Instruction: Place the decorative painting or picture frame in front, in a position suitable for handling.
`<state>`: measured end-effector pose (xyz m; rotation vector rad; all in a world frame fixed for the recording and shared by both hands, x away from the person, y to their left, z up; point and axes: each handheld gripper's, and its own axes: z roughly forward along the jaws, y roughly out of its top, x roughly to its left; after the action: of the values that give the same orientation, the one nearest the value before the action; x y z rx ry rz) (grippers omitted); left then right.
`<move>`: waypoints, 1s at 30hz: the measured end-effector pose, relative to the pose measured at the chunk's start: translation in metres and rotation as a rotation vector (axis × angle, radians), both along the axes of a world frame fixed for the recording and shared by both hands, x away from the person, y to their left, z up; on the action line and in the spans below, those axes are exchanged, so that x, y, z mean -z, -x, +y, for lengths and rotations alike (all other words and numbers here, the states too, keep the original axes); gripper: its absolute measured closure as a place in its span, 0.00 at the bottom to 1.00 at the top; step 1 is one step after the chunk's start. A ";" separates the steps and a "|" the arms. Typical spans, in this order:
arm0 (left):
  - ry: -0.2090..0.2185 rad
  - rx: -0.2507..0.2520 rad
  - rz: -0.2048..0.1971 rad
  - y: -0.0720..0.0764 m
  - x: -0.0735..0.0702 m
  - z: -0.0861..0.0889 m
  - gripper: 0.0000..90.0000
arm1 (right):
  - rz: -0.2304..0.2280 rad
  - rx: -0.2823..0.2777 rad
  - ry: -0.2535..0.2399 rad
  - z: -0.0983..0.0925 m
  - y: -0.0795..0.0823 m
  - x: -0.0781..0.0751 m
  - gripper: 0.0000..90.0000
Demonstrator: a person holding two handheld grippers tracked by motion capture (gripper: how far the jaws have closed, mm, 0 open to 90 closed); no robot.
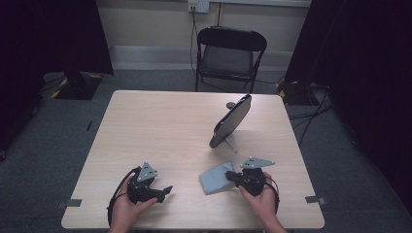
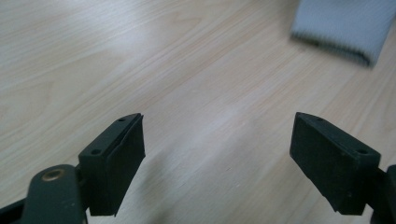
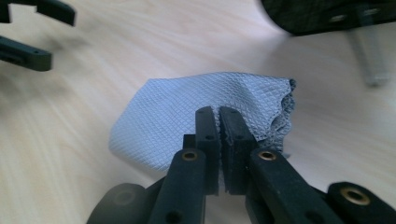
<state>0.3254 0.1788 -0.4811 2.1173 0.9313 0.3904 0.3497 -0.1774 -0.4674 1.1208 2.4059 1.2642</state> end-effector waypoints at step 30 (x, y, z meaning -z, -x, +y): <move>0.007 0.221 0.020 -0.015 -0.025 -0.089 0.30 | -0.067 0.047 0.108 -0.043 -0.001 -0.001 0.47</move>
<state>0.3403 0.0901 -0.4563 2.1937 0.6994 0.2532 0.3510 -0.2204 -0.4663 1.0809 2.3536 1.1251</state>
